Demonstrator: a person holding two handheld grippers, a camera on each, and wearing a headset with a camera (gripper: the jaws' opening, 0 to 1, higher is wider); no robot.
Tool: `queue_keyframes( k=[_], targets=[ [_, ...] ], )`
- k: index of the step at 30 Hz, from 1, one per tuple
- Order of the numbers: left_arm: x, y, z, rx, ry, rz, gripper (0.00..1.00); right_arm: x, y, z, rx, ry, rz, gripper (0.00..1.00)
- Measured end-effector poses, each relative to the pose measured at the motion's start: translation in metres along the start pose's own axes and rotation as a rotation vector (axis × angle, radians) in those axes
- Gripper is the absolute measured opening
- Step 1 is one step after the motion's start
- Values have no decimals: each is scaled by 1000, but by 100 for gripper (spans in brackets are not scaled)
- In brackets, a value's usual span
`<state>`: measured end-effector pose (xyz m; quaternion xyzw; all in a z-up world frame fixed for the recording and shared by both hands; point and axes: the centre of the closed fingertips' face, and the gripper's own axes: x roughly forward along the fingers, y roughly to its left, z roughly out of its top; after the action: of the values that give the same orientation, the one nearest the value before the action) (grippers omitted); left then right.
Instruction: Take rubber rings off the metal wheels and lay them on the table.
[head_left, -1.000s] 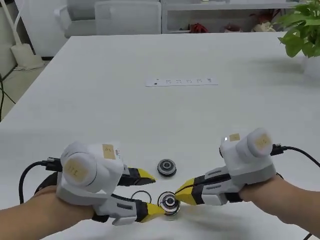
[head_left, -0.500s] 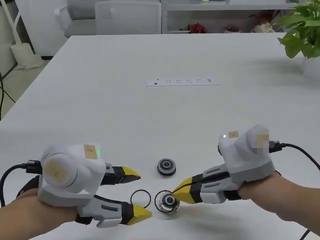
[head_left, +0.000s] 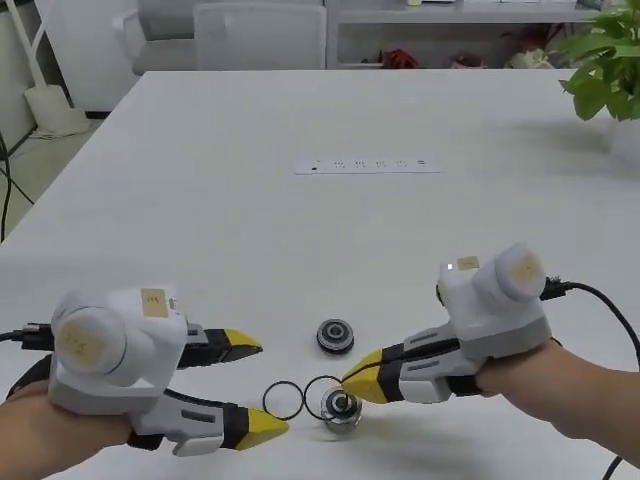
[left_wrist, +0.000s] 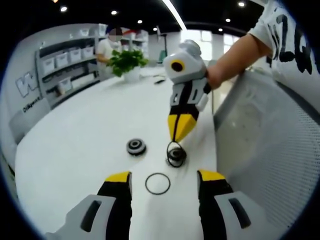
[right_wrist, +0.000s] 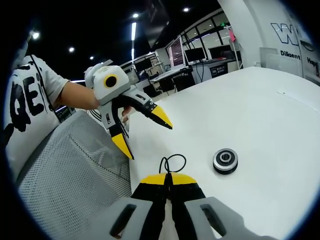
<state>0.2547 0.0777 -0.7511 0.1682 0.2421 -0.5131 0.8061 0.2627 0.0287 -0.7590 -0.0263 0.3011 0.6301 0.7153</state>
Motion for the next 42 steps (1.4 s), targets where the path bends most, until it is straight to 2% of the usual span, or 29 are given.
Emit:
queue_keyframes(
  k=[7, 18, 26, 32, 42],
  targets=[
    [-5, 4, -4, -8, -1, 16, 57, 10, 0, 10, 13, -21, 3, 0],
    [-15, 12, -8, -28, -8, 47, 59, 25, -2, 15, 38, -31, -1, 0],
    [-18, 12, -7, -24, -10, 60, 60, 36, -4, 12, 74, -30, -2, 0],
    [-21, 13, -11, -30, -5, 68, 60, 41, -7, 10, 112, -37, -7, 0],
    [-24, 16, -14, -41, -4, 81, 59, 48, -7, 1, 148, -11, -1, 0]
  ],
)
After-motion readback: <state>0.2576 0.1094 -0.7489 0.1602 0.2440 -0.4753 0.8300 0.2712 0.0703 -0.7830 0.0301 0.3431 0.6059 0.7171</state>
